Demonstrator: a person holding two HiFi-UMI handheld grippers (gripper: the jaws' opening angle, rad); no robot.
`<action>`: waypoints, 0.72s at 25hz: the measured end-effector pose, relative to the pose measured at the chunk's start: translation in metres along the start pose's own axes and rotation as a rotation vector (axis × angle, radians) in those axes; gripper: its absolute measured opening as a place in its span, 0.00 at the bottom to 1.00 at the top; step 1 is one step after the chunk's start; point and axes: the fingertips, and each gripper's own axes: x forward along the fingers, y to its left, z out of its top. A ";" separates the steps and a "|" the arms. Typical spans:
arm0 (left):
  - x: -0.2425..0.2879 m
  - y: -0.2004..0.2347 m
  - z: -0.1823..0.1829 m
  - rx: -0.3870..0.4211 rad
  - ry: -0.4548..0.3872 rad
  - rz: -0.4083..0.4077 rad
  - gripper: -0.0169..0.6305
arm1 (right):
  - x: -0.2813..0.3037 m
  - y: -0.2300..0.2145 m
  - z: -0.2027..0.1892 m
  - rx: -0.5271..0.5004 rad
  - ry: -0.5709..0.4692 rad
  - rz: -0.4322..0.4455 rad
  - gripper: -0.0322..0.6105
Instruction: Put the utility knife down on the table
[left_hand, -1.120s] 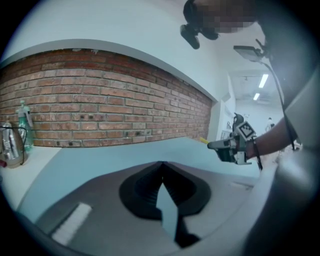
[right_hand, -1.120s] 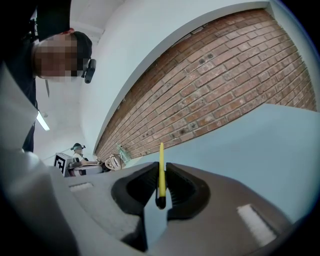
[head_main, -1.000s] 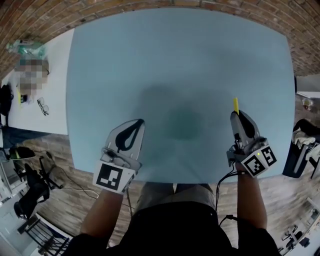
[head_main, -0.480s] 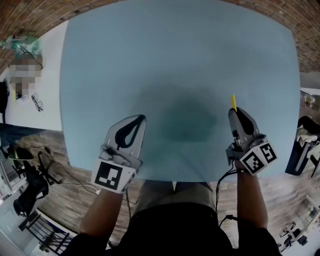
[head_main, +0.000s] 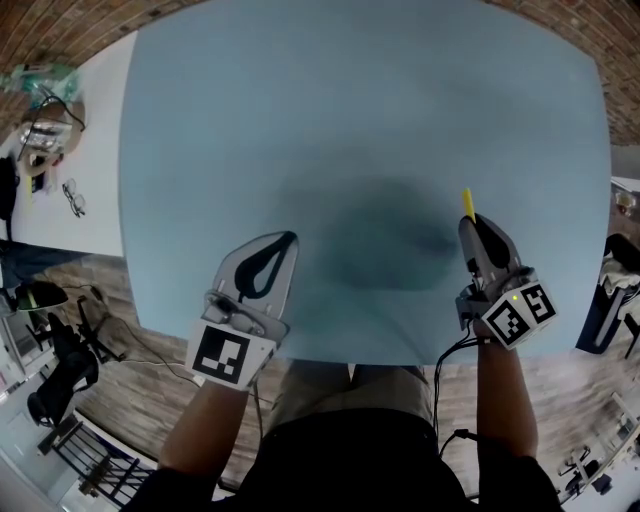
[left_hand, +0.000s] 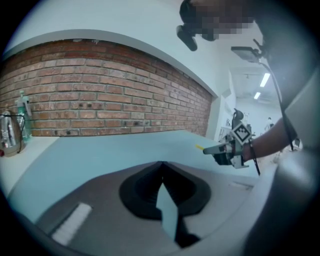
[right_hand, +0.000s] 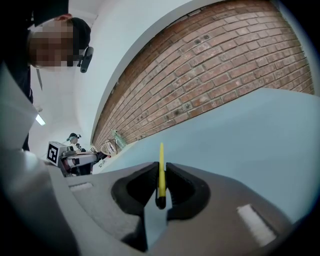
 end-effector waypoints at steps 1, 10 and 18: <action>0.000 0.001 -0.001 -0.002 0.000 0.001 0.03 | 0.001 0.000 -0.001 -0.002 0.003 0.000 0.12; 0.001 -0.009 -0.010 0.021 0.016 0.000 0.03 | 0.009 -0.008 -0.013 -0.006 0.049 -0.011 0.12; 0.001 -0.007 -0.018 0.050 0.042 -0.003 0.03 | 0.016 -0.010 -0.020 -0.006 0.095 -0.018 0.12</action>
